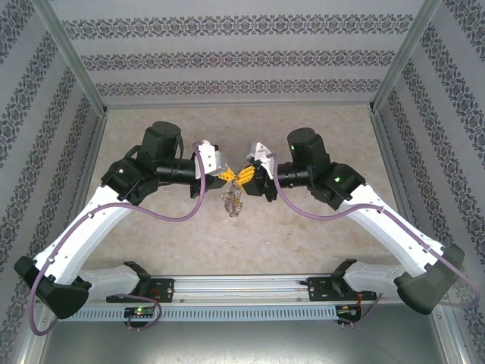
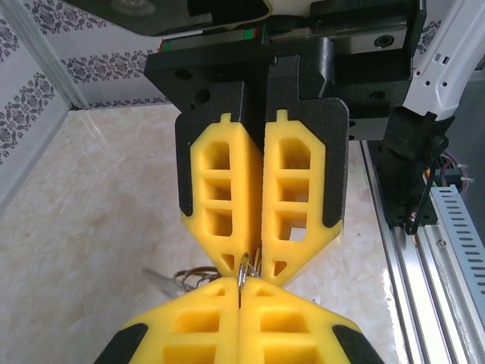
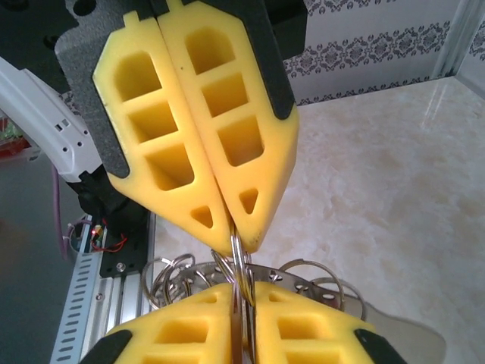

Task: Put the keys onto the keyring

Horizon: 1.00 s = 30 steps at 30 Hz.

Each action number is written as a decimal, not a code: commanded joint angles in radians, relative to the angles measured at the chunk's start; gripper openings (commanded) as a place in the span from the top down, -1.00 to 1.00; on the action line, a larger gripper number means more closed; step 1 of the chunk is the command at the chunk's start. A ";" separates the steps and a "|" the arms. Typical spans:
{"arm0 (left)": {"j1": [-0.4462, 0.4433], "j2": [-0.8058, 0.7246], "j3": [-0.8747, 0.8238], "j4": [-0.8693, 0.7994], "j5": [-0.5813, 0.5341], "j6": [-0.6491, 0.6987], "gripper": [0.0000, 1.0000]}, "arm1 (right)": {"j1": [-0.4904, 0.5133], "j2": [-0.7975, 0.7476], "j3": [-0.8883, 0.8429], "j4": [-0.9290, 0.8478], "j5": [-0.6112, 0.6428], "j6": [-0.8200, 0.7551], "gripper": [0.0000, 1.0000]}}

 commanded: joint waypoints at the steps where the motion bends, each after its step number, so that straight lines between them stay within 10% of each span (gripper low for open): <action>1: 0.017 -0.033 -0.006 0.116 0.009 -0.029 1.00 | 0.013 0.002 -0.017 -0.007 -0.001 -0.016 0.79; 18: 0.042 -0.088 -0.067 0.260 -0.084 -0.093 1.00 | 0.009 -0.004 -0.035 -0.025 0.003 -0.021 1.00; 30: 0.047 -0.091 -0.067 0.260 -0.083 -0.093 1.00 | 0.008 -0.017 -0.053 0.008 0.016 -0.004 0.51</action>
